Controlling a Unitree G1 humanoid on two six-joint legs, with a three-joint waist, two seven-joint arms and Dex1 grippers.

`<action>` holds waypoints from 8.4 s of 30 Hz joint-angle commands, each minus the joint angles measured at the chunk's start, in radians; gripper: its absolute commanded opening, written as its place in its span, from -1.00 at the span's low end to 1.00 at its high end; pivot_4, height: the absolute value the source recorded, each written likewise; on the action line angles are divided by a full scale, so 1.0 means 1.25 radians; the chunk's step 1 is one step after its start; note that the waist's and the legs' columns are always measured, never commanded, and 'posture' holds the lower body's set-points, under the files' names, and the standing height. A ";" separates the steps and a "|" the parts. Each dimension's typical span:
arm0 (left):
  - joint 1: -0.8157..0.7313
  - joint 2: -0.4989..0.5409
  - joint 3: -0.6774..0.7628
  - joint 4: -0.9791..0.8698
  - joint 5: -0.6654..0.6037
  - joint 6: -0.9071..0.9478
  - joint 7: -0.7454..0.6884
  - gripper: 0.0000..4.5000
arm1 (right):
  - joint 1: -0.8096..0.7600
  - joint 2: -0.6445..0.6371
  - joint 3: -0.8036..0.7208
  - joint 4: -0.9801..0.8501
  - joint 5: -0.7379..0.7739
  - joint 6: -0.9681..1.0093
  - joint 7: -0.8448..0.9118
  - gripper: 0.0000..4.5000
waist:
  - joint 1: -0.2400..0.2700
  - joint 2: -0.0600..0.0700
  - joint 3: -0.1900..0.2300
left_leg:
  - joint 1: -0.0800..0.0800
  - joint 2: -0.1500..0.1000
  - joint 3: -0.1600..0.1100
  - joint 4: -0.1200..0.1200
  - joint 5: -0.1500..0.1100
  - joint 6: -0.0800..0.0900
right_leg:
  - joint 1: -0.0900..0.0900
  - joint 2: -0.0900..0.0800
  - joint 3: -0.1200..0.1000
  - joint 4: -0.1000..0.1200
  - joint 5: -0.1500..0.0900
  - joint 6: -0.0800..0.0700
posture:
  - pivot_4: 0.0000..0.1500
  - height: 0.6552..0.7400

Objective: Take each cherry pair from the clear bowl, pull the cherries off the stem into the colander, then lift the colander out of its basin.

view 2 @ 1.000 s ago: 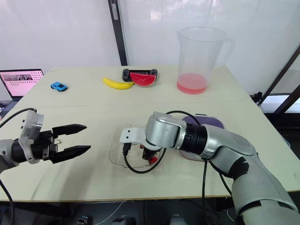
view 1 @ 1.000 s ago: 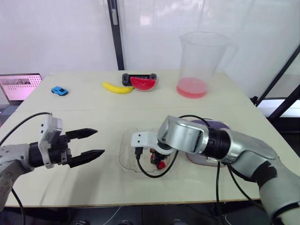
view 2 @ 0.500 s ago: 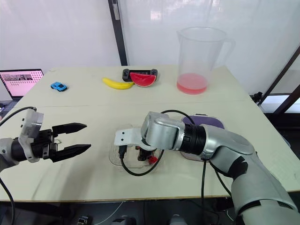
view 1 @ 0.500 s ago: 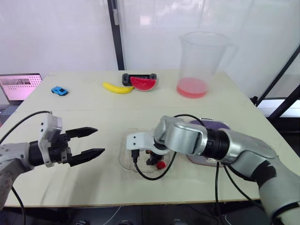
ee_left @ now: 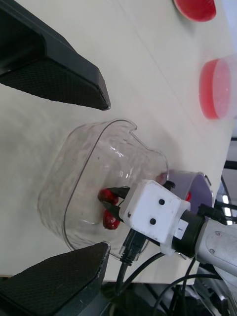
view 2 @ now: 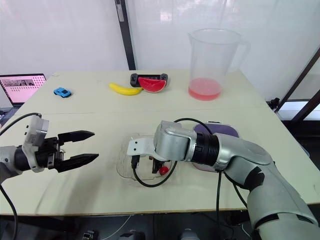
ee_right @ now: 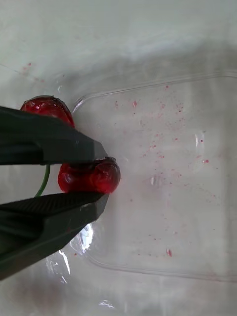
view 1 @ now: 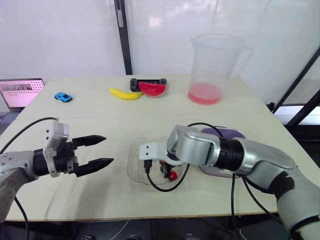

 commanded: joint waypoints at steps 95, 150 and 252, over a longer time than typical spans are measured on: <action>-0.254 -0.051 -0.012 0.123 -0.196 0.189 0.079 1.00 | 0.329 -0.150 -0.496 -0.251 -0.097 -0.523 -0.100 -0.33 | 0.001 -0.001 -0.001 | 0.000 0.000 0.000 0.001 0.000 0.000 | 0.001 0.002 0.000 0.000 0.000 0.000 | 1.00 1.00; -0.477 -0.193 -0.236 0.149 -0.055 0.184 0.035 -1.00 | 0.562 -0.190 -0.945 -0.301 0.193 -0.542 0.061 0.84 | 0.002 -0.001 0.000 | 0.002 0.001 -0.001 0.001 0.003 -0.006 | 0.004 0.003 0.000 0.000 0.000 0.000 | 1.00 1.00; -0.503 -0.256 -0.252 0.084 -0.118 0.218 0.078 -1.00 | 0.336 -0.158 -0.782 -0.102 0.364 -0.302 0.154 -0.67 | 0.002 -0.002 -0.001 | 0.001 -0.001 0.000 0.003 0.000 0.000 | 0.004 0.002 0.000 -0.001 0.000 0.000 | 1.00 1.00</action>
